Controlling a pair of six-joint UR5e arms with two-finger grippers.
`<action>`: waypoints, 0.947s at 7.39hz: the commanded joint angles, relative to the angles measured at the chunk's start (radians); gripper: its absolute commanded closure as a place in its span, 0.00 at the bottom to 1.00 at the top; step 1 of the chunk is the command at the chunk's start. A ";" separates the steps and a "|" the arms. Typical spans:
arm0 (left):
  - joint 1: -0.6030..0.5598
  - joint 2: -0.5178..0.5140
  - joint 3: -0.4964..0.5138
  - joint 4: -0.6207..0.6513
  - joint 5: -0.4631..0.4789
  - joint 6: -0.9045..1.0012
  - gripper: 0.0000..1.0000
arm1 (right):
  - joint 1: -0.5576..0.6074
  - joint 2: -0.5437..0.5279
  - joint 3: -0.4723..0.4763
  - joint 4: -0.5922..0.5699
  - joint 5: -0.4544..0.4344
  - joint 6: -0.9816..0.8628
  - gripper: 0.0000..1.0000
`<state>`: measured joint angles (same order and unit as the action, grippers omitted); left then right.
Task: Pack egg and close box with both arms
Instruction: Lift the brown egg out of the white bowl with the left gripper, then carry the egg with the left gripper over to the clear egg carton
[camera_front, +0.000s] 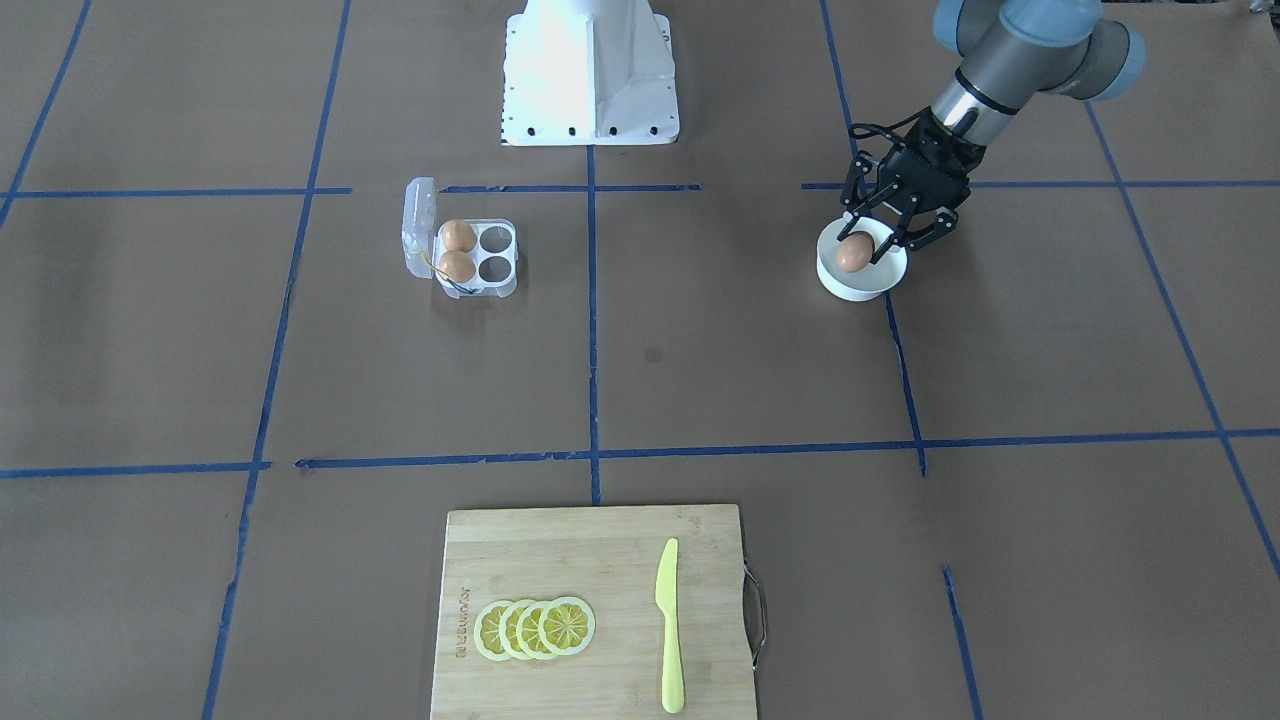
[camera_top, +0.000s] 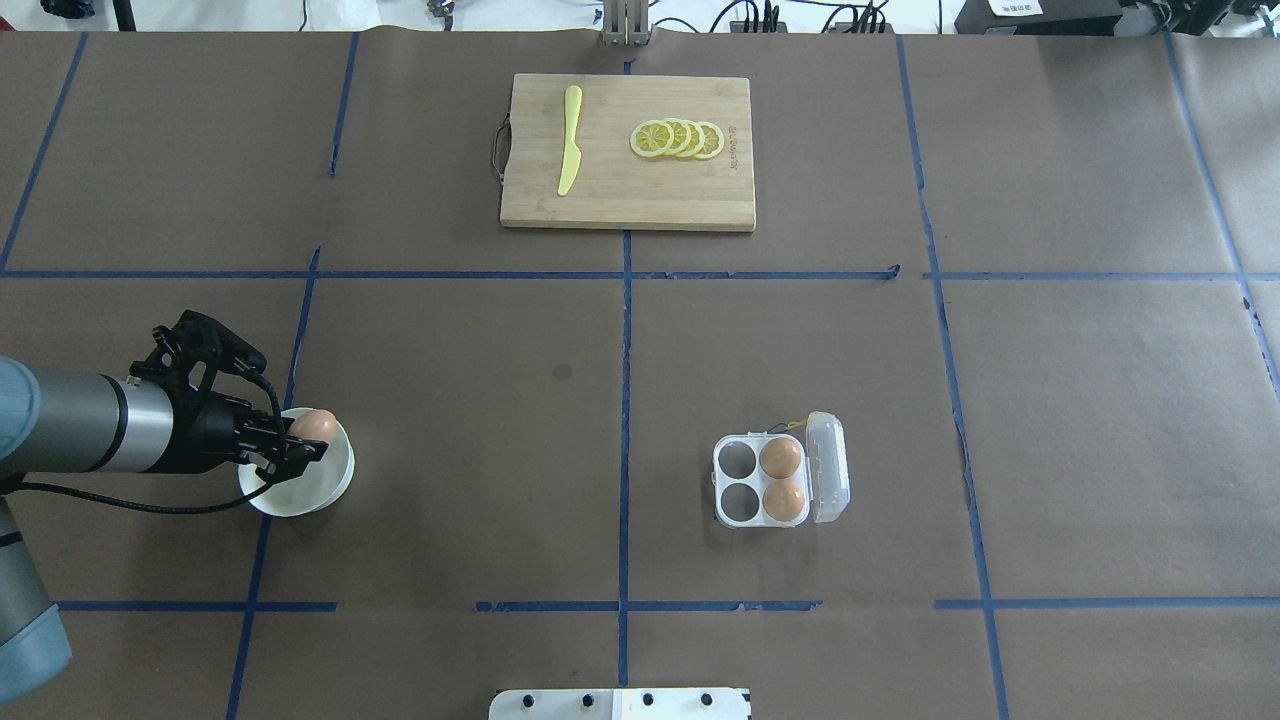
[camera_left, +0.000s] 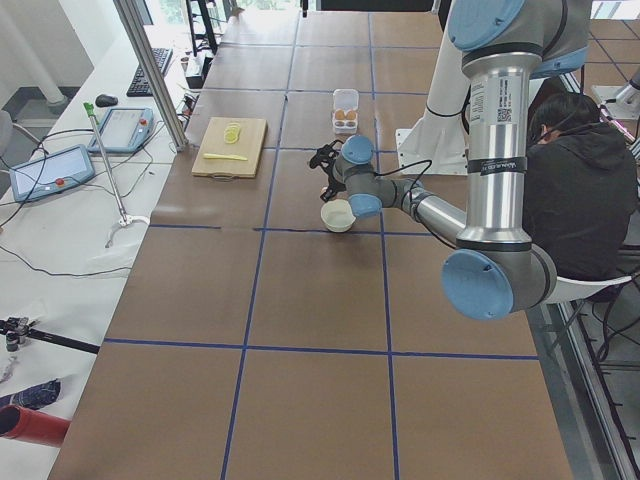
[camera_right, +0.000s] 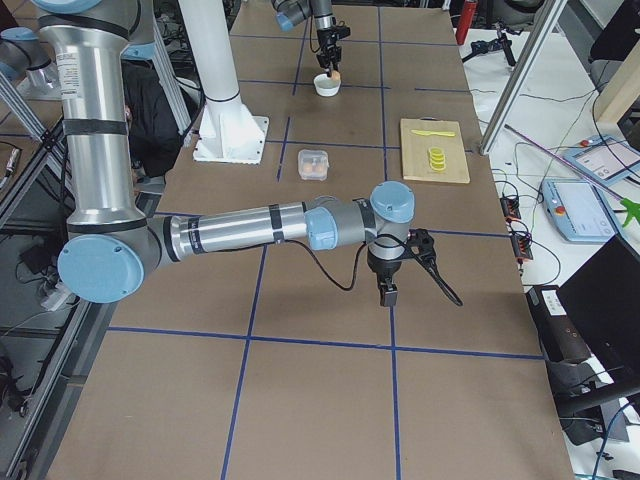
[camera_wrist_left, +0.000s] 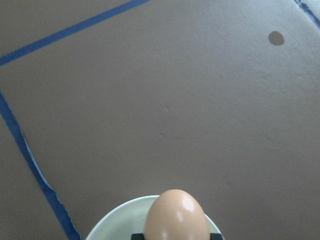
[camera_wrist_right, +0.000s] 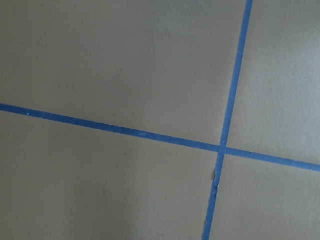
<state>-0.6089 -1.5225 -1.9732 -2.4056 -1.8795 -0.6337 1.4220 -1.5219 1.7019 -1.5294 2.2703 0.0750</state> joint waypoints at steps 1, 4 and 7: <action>-0.019 -0.042 0.019 -0.156 0.003 0.035 1.00 | 0.000 0.000 0.002 0.000 0.000 0.000 0.00; -0.009 -0.339 0.141 -0.181 0.006 0.077 1.00 | 0.000 0.000 -0.001 0.000 0.000 0.000 0.00; 0.064 -0.465 0.273 -0.343 0.122 0.233 1.00 | 0.002 0.000 -0.001 0.000 0.000 0.003 0.00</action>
<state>-0.5902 -1.9426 -1.7510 -2.6806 -1.8344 -0.4510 1.4225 -1.5217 1.7014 -1.5294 2.2703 0.0770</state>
